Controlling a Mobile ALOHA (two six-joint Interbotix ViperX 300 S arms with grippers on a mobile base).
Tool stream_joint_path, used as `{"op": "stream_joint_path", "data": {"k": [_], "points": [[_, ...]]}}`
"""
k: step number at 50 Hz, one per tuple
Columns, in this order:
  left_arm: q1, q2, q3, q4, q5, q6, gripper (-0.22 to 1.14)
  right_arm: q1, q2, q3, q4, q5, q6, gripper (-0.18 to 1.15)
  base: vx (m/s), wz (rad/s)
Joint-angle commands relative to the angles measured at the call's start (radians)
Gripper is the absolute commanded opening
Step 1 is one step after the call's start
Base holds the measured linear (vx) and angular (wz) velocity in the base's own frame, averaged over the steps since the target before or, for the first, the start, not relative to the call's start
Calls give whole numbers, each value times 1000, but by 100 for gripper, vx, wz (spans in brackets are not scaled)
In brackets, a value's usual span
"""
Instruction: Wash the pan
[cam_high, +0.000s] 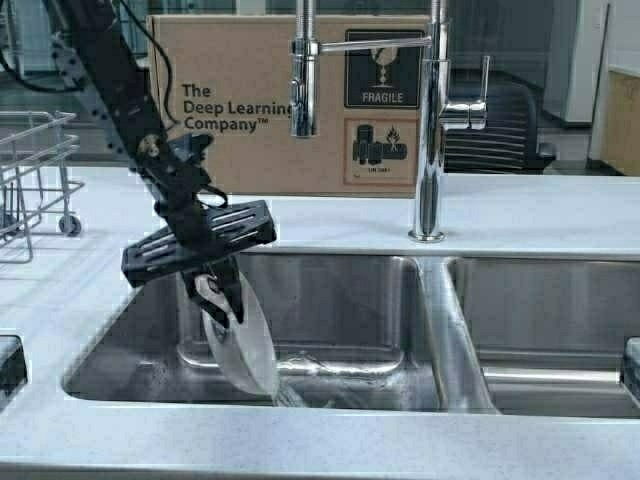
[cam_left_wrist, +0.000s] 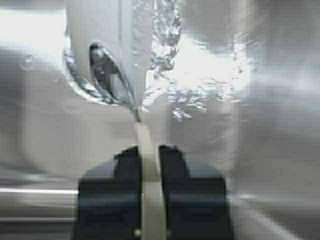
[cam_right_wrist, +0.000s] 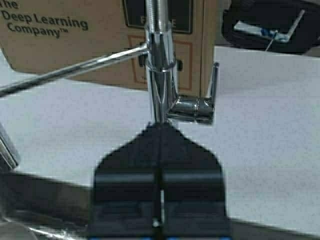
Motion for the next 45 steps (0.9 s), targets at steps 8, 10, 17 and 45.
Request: {"op": "stream_joint_path", "data": {"k": [8,10,17,45], "points": [[-37,-135,-195,74,485,341,3,0,-32,25,6,-80,61,5,0,0],[-48,-152,-199,115,515,347,3,0,-32,25,6,-81,66,5,0,0],[-87,-225,-201,249,624,344,3,0,-32,25,6,-83,66,5,0,0],[-92,-321,-187,368,661,351,3,0,-8,29,6,-92,69,5,0,0]]}}
